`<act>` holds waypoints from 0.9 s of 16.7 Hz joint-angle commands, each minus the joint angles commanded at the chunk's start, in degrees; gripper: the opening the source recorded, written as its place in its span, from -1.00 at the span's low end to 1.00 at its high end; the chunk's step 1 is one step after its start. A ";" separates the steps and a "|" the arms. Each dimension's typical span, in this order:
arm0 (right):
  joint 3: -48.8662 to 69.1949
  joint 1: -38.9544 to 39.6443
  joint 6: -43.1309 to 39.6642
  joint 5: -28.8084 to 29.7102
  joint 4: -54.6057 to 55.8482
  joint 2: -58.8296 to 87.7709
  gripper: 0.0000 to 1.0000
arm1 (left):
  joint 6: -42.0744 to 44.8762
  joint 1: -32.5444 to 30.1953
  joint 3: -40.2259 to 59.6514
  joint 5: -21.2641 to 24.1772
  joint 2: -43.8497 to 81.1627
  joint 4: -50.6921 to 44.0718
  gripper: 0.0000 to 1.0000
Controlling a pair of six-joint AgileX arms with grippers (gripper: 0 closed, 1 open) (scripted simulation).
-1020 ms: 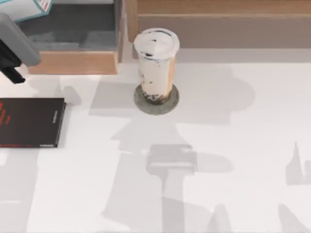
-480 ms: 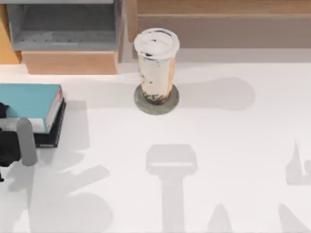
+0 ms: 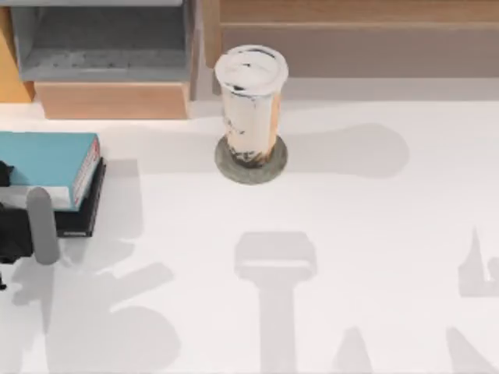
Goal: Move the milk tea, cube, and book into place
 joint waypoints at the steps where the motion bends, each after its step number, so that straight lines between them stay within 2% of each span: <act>1: 0.00 0.00 0.00 0.00 0.00 0.00 1.00 | -0.05 0.02 0.05 -0.02 0.35 0.06 -1.00; 4: 0.00 0.00 0.00 0.00 0.00 0.00 1.00 | -0.06 0.02 0.06 -0.02 0.39 0.07 -1.00; 15: 0.00 0.00 0.00 0.00 0.00 0.00 1.00 | -0.06 0.02 0.06 -0.02 0.39 0.07 0.66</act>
